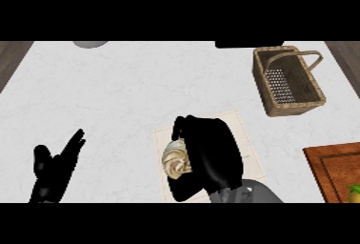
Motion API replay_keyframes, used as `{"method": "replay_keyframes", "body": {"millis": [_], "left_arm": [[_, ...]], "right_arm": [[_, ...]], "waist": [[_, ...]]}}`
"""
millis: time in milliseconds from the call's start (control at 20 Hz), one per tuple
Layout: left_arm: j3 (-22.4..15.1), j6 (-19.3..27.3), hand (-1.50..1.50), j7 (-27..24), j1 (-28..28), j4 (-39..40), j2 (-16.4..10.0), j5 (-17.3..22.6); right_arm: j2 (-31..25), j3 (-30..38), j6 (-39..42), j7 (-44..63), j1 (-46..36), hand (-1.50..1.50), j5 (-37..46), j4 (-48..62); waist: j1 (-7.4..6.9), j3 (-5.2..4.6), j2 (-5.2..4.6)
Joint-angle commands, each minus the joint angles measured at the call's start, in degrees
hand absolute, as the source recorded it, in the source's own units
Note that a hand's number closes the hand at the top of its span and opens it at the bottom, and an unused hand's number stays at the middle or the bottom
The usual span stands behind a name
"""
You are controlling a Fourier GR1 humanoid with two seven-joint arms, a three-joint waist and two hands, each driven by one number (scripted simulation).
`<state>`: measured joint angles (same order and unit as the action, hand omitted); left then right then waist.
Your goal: Pick the cupcake from the placemat and place it in the basket
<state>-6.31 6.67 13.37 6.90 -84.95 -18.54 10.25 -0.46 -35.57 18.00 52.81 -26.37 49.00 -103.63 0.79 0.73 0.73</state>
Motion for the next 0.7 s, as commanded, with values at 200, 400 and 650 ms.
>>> {"method": "replay_keyframes", "body": {"millis": [200,400,650], "left_arm": [[0.17,-0.52,0.00,2.78,-0.11,2.83,0.56,0.77],[-0.47,-0.55,0.00,0.66,1.81,3.41,1.17,-0.46],[0.57,-1.62,0.00,2.17,3.45,1.81,0.54,1.20]], "right_arm": [[0.44,8.26,-12.62,12.32,-10.74,1.50,-4.41,-19.09],[0.44,16.21,-8.67,19.93,-17.88,1.50,-5.67,-21.81],[-0.65,26.85,-3.11,22.07,-29.13,1.50,-3.47,-16.91]], "waist": [[-0.25,-0.80,-0.23],[-0.32,-0.83,-0.27],[-0.49,-0.88,-0.09]]}}
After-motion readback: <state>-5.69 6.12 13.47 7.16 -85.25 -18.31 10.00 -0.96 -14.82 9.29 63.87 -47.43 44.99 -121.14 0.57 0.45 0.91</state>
